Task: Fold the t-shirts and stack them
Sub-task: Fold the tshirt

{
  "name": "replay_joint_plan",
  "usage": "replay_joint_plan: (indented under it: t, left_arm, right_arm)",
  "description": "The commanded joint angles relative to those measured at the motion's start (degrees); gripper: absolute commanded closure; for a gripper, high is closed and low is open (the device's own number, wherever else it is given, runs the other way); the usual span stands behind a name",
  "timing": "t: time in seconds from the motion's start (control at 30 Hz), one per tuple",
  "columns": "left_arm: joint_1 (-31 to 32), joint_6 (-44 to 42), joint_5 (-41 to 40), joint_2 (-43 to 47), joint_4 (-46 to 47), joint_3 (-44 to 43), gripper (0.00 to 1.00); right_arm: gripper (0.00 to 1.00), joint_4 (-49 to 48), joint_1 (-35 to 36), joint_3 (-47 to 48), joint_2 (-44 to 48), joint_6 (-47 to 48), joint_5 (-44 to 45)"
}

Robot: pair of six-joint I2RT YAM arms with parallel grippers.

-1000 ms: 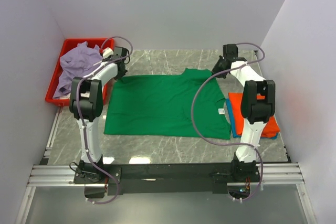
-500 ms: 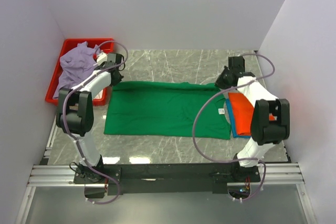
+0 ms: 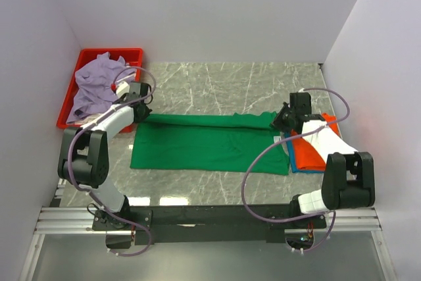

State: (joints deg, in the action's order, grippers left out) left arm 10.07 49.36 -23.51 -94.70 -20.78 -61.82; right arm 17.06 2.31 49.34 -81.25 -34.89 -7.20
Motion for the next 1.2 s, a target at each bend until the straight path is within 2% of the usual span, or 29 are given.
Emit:
replay_joint_plan:
  t: [0.0, 1.03, 1.07, 1.1, 1.13, 1.17]
  left_arm:
    - [0.04, 2.66, 0.74, 3.46, 3.10, 2.58, 0.99]
    - [0.04, 5.57, 2.85, 13.39, 7.50, 15.23, 0.99]
    - [0.04, 5.83, 3.29, 13.92, 8.20, 15.85, 0.97]
    - [0.13, 6.18, 3.47, 14.36, 8.38, 17.07, 0.84]
    - [0.04, 6.44, 3.47, 14.97, 8.56, 17.52, 0.77]
    - [0.04, 6.53, 3.64, 15.76, 8.99, 18.05, 0.73]
  right_arm:
    - [1.00, -2.56, -0.37, -2.49, 3.73, 0.09, -0.27]
    - [1.00, -5.02, -0.55, -13.66, 9.01, 0.88, -1.84]
    - [0.96, -5.11, -0.46, -13.92, 8.83, 1.05, -2.29]
    - [0.92, -5.02, -0.37, -14.01, 8.83, 1.14, -2.64]
    - [0.88, -4.67, -0.46, -13.92, 9.01, 1.32, -2.90]
    - [0.77, -4.14, -0.46, -13.92, 9.96, 1.49, -2.99]
